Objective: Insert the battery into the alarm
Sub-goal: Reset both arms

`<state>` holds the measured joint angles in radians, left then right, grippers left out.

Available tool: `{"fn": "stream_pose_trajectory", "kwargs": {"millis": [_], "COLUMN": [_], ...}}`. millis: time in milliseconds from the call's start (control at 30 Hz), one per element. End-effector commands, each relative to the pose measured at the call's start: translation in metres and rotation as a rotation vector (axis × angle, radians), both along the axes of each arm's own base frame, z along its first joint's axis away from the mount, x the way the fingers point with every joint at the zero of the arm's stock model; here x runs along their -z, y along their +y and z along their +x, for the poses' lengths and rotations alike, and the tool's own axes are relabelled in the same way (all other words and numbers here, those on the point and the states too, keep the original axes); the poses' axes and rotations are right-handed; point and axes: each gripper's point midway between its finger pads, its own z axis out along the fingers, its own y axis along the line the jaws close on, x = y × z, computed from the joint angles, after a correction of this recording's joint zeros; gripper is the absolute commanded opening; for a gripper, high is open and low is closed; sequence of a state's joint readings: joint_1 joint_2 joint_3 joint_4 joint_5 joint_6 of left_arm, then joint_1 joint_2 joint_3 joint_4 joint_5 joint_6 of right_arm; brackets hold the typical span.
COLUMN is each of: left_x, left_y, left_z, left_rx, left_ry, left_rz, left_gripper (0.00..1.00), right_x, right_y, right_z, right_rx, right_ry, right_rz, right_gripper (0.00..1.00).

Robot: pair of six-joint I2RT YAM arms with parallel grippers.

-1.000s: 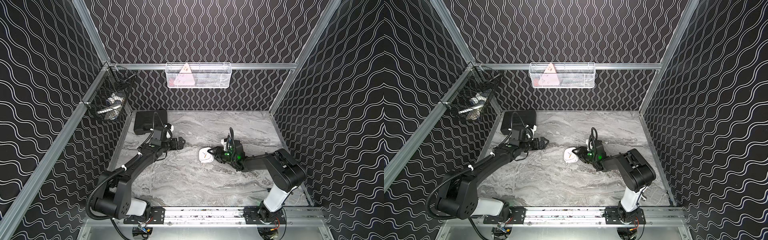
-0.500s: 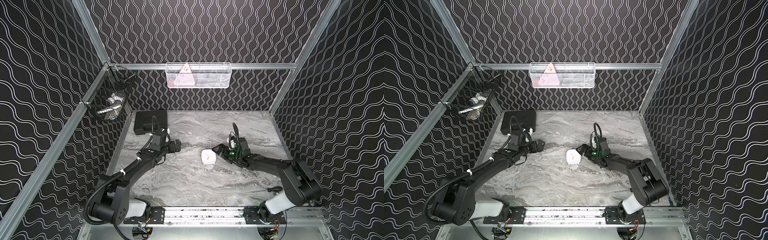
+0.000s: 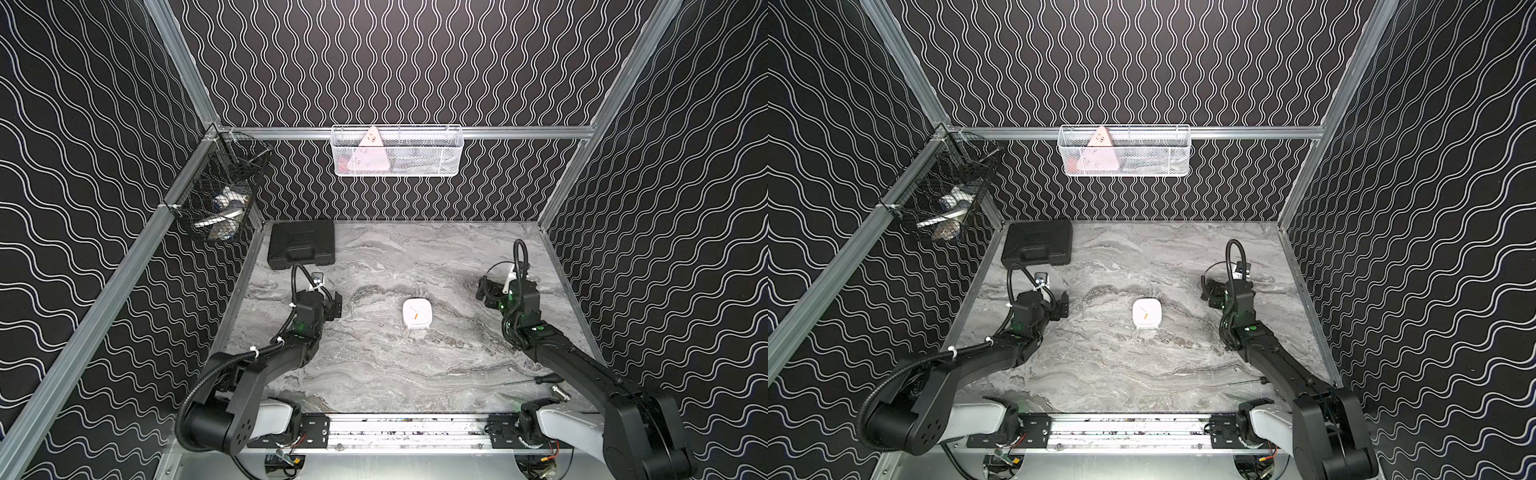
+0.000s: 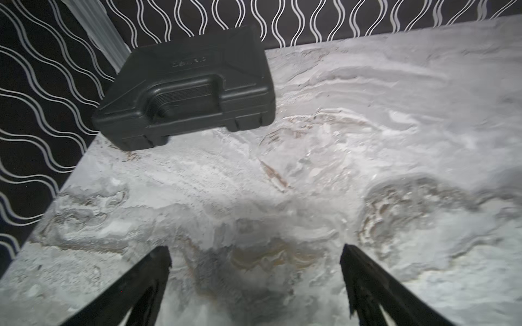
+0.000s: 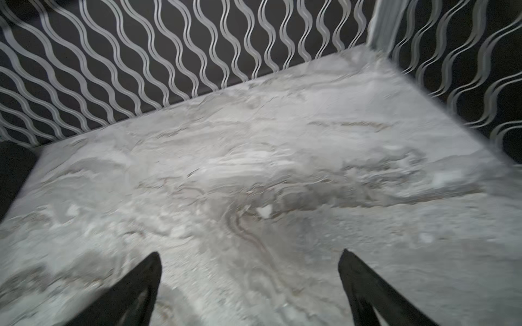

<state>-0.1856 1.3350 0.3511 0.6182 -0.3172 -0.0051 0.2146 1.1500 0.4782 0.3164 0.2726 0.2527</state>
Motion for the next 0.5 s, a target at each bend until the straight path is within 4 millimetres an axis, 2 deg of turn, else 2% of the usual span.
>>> {"fn": "stream_pose_trajectory", "kwargs": {"millis": [0, 100, 300, 467], "left_x": [-0.035, -0.025, 0.009, 0.014], "left_y": [0.002, 0.004, 0.015, 0.029], "left_z": [0.015, 0.02, 0.027, 0.032], "left_rx": [0.004, -0.007, -0.026, -0.068], "left_ry": [-0.168, -0.165, -0.161, -0.138], "left_rz": [0.044, 0.038, -0.02, -0.054], "left_gripper": [0.99, 0.99, 0.99, 0.99], "right_x": [-0.016, 0.001, 0.016, 0.042], "right_y": [-0.037, -0.056, -0.083, -0.098], "right_z": [0.004, 0.001, 0.012, 0.018], "right_rx": [0.142, 0.19, 0.225, 0.228], "right_ry": [-0.122, -0.121, -0.146, -0.111], "right_rz": [-0.138, -0.132, -0.082, -0.015], "right_gripper": [0.99, 0.99, 0.99, 0.99]}}
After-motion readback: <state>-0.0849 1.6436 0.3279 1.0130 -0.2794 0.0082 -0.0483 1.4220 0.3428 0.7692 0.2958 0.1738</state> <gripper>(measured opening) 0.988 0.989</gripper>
